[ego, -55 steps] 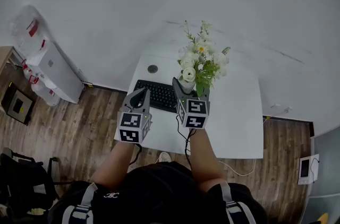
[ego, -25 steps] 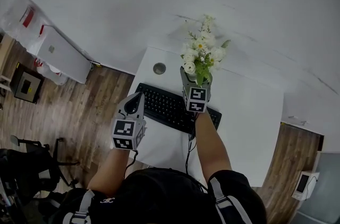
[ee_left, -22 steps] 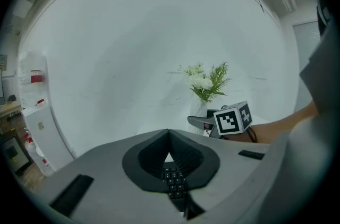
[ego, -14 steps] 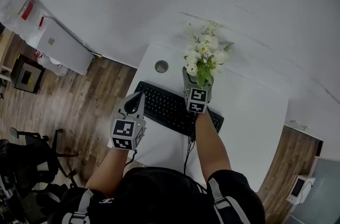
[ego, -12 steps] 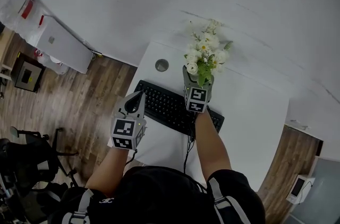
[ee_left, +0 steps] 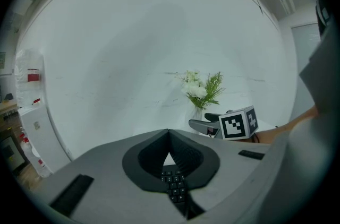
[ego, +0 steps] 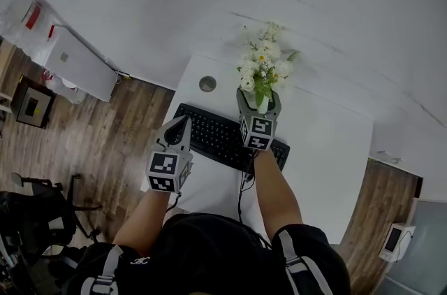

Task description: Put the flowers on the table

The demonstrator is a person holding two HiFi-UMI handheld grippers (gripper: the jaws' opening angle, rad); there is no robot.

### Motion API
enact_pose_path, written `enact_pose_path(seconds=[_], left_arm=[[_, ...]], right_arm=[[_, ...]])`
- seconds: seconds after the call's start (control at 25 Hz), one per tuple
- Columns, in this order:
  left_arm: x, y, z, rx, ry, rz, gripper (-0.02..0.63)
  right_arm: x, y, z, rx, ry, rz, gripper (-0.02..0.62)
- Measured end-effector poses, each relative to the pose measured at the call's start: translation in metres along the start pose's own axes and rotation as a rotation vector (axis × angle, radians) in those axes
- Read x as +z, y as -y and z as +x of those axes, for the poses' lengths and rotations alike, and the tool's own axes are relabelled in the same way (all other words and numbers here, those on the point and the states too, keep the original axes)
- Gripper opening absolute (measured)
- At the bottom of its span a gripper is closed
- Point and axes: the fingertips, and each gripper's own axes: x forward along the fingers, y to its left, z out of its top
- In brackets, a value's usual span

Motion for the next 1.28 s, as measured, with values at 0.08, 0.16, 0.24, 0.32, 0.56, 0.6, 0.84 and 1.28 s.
enact_pose_path(seconds=[0.08, 0.16, 0.24, 0.32, 0.56, 0.6, 0.84, 1.28], left_arm=[[0.004, 0.005, -0.011, -0.011, 0.017, 0.004, 0.003], [0.010, 0.011, -0.023, -0.022, 0.040, 0.009, 0.003], [0.015, 0.016, -0.036, -0.033, 0.069, 0.010, 0.003], [0.019, 0.020, -0.053, -0.045, 0.094, 0.002, 0.003], [0.023, 0.032, -0.118, -0.088, 0.167, -0.002, 0.003], [0.022, 0.032, -0.132, -0.095, 0.180, 0.001, 0.003], [0.011, 0.034, -0.214, -0.144, 0.234, 0.020, 0.003], [-0.042, 0.037, -0.338, -0.221, 0.280, 0.060, 0.003]], right_arm=[[0.005, -0.006, -0.022, 0.005, -0.005, 0.013, 0.396], [0.012, -0.013, -0.048, 0.000, -0.008, 0.019, 0.326], [0.027, -0.015, -0.078, -0.047, 0.014, 0.015, 0.165], [0.045, -0.021, -0.110, -0.093, 0.050, 0.021, 0.015], [0.101, -0.069, -0.198, -0.065, 0.166, 0.035, 0.003], [0.109, -0.080, -0.214, -0.065, 0.183, 0.030, 0.003], [0.139, -0.138, -0.303, -0.119, 0.249, -0.009, 0.005], [0.103, -0.237, -0.428, -0.167, 0.243, 0.006, 0.003]])
